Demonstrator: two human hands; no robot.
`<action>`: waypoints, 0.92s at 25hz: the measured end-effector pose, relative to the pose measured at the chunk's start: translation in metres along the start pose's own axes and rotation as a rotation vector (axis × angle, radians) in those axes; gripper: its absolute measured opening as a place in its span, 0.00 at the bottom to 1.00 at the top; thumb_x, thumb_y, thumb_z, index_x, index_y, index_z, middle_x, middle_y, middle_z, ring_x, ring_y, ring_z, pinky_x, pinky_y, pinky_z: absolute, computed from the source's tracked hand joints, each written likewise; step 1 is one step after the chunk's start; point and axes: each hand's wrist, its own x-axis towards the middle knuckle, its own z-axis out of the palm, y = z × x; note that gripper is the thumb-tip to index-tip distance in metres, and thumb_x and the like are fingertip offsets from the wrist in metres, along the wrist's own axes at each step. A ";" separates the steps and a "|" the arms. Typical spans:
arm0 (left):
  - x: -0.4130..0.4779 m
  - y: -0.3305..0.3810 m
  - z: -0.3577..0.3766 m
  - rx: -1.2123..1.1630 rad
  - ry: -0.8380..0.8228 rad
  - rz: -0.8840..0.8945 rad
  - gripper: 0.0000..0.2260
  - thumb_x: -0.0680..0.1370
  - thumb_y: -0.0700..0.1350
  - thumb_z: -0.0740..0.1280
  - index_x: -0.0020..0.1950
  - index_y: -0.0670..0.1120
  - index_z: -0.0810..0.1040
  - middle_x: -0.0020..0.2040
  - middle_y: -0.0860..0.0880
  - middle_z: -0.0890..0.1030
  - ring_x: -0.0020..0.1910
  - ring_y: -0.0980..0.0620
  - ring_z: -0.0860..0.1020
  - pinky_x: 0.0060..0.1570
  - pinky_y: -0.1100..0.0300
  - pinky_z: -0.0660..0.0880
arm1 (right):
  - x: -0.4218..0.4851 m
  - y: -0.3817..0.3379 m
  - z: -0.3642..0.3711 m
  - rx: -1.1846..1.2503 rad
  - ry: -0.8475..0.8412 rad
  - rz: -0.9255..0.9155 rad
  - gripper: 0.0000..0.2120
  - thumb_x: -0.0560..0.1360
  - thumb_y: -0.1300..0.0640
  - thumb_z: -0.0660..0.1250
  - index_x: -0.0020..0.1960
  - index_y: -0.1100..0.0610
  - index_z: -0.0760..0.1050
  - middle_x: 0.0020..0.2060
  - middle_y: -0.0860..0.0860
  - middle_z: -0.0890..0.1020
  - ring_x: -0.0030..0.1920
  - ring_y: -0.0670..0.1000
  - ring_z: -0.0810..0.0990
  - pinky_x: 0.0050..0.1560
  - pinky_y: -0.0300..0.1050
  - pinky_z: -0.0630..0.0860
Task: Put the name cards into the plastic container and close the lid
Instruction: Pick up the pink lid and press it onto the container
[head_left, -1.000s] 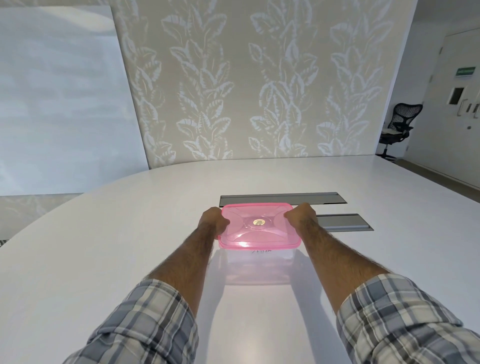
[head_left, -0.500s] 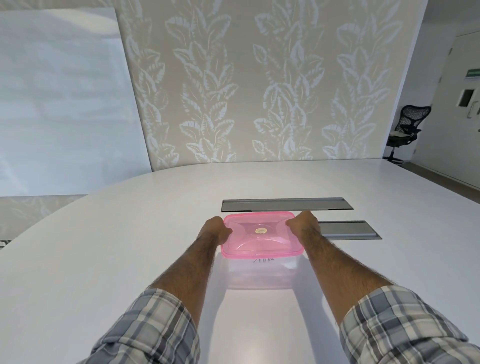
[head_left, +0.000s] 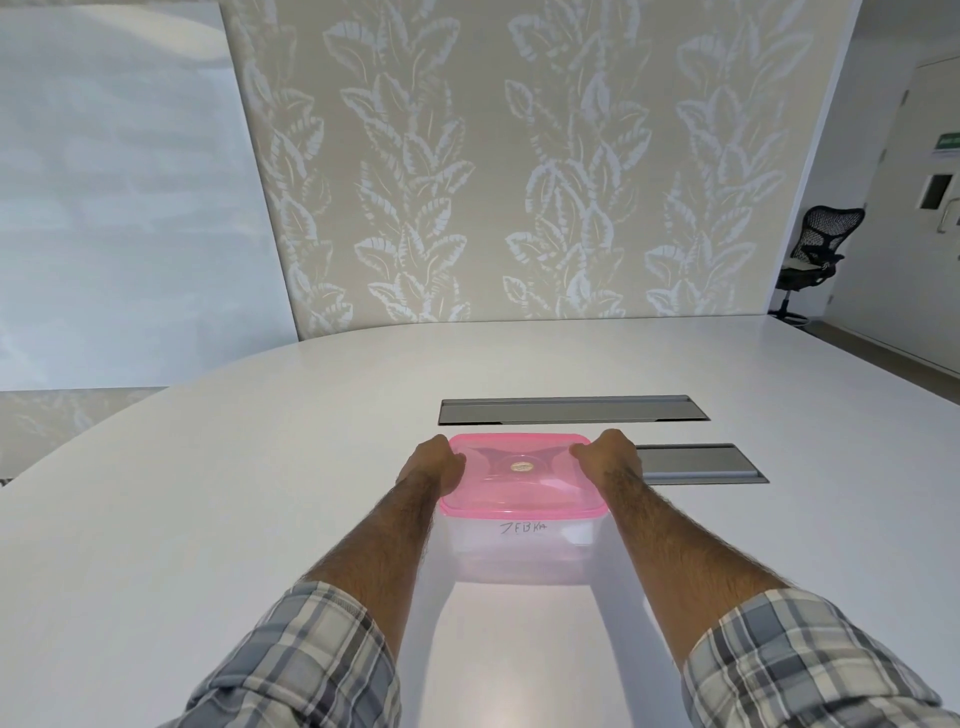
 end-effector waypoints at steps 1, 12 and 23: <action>0.000 0.001 0.002 -0.024 -0.001 0.008 0.18 0.81 0.47 0.58 0.68 0.42 0.71 0.66 0.43 0.76 0.62 0.42 0.76 0.58 0.52 0.74 | 0.001 0.000 0.001 -0.004 0.005 -0.007 0.15 0.74 0.50 0.71 0.52 0.61 0.79 0.52 0.58 0.84 0.54 0.61 0.81 0.44 0.45 0.73; 0.003 0.007 0.023 -0.063 0.069 -0.004 0.17 0.83 0.48 0.50 0.71 0.46 0.64 0.68 0.43 0.72 0.64 0.40 0.73 0.61 0.43 0.72 | 0.020 -0.002 0.011 -0.047 0.039 -0.037 0.13 0.78 0.53 0.66 0.53 0.63 0.80 0.53 0.58 0.84 0.55 0.61 0.82 0.53 0.49 0.78; 0.008 0.018 0.024 -0.021 0.058 -0.062 0.13 0.81 0.46 0.52 0.64 0.44 0.65 0.62 0.42 0.73 0.61 0.40 0.74 0.54 0.48 0.70 | 0.039 0.005 0.016 0.139 -0.025 -0.046 0.14 0.80 0.55 0.64 0.54 0.66 0.81 0.53 0.60 0.84 0.55 0.60 0.81 0.55 0.47 0.76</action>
